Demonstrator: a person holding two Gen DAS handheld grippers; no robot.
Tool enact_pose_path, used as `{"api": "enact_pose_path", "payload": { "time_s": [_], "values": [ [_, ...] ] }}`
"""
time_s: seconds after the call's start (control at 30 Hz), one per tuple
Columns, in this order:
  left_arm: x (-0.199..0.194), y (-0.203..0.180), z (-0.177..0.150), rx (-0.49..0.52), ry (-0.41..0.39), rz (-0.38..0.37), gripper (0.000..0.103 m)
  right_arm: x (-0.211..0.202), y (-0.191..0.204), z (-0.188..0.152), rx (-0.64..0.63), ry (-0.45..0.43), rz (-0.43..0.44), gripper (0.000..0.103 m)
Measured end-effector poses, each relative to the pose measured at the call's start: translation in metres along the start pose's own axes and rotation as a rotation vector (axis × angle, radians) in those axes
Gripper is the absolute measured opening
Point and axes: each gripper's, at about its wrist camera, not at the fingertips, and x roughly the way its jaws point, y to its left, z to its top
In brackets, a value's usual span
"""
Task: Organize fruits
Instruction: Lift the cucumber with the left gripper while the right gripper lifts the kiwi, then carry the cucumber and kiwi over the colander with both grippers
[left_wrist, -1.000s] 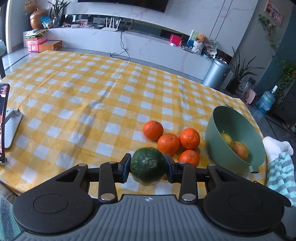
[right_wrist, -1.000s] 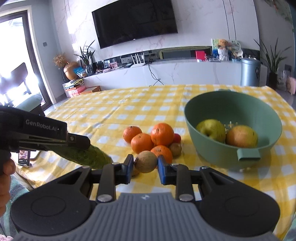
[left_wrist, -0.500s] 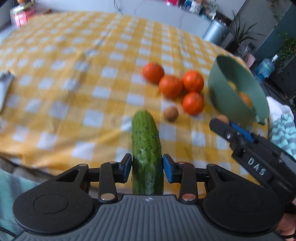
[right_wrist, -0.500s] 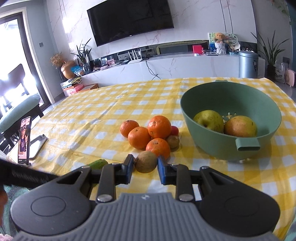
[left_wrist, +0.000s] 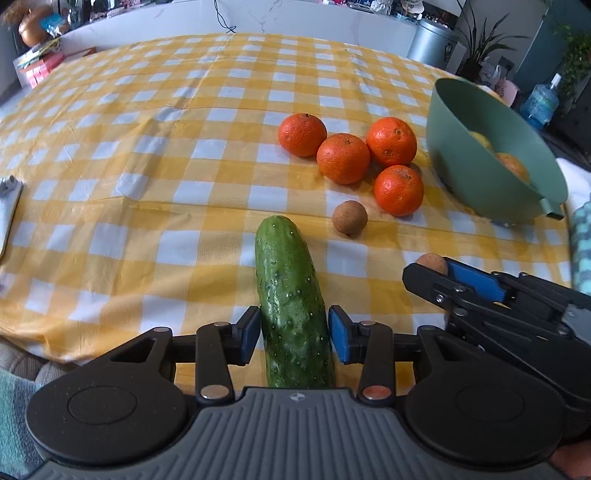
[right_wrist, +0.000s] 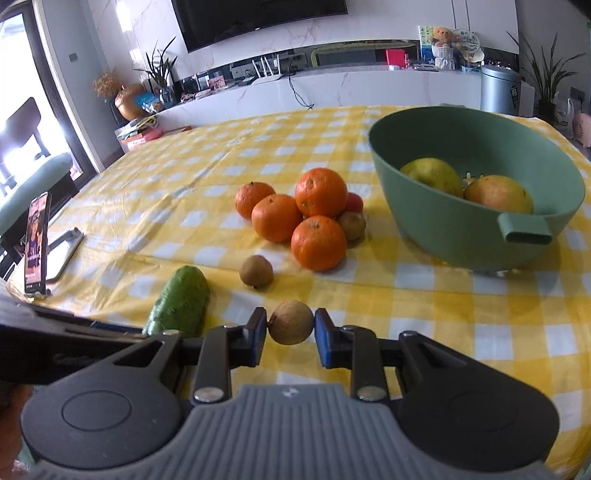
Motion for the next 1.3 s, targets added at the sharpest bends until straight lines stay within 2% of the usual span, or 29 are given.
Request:
{"api": "enact_pose_path", "payload": {
  "time_s": [0.13, 0.37, 0.57, 0.8, 1.07, 1.17, 1.3],
  "values": [
    [0.004, -0.004, -0.001, 0.027, 0.000, 0.015, 0.046, 0.002, -0.002, 0.000, 0.010, 0.010, -0.003, 0.025],
    [0.002, -0.002, -0.003, 0.013, -0.022, 0.002, 0.043, 0.004, -0.001, 0.000, 0.009, 0.017, -0.002, 0.025],
    [-0.018, -0.004, 0.001, 0.020, -0.118, 0.005, 0.043, -0.005, 0.000, 0.003, -0.006, -0.019, -0.005, 0.025],
    [-0.040, 0.000, 0.015, -0.006, -0.183, -0.026, 0.043, -0.017, -0.001, 0.013, -0.015, -0.064, -0.003, 0.025],
    [-0.069, -0.015, 0.044, 0.018, -0.290, -0.090, 0.043, -0.049, -0.003, 0.046, -0.093, -0.186, 0.010, 0.025],
    [-0.073, -0.028, 0.060, 0.035, -0.314, -0.126, 0.043, -0.059, -0.013, 0.065, -0.141, -0.225, -0.026, 0.025],
    [-0.071, -0.051, 0.084, 0.046, -0.322, -0.175, 0.043, -0.060, -0.036, 0.089, -0.190, -0.231, -0.092, 0.025]
  ]
}}
